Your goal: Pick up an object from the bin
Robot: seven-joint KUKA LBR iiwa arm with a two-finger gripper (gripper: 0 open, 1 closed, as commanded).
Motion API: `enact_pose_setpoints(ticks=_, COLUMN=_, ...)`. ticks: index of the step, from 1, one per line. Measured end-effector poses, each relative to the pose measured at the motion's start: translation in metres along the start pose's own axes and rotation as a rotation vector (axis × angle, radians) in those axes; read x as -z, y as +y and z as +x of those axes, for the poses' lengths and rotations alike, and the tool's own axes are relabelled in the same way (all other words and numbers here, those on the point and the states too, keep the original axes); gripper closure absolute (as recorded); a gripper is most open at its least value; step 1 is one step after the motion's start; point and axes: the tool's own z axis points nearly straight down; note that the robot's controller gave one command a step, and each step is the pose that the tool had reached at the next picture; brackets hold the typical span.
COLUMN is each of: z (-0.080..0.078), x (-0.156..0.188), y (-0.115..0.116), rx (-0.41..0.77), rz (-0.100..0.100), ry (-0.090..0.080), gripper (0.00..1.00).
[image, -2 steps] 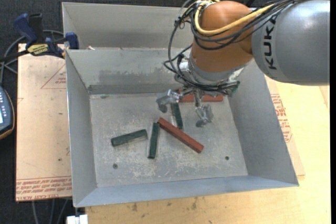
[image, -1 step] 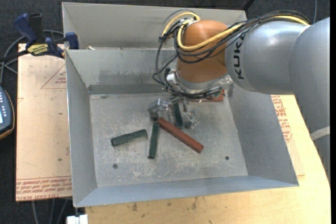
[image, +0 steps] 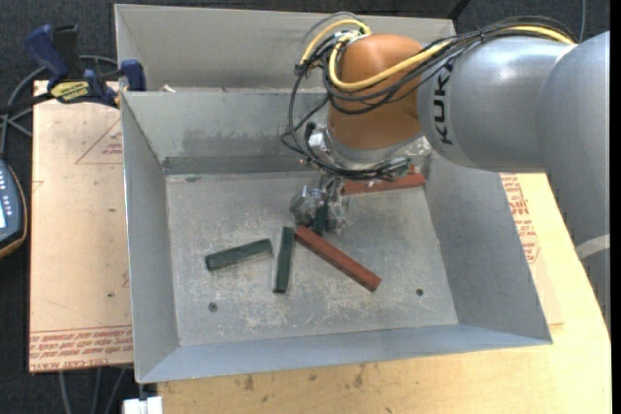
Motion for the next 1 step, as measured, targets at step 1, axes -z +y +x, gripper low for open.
enact_pose_setpoints(ticks=1, z=0.0083, x=-0.0015, y=0.0198, rx=0.158, rz=0.004, ry=-0.001, gripper=1.00)
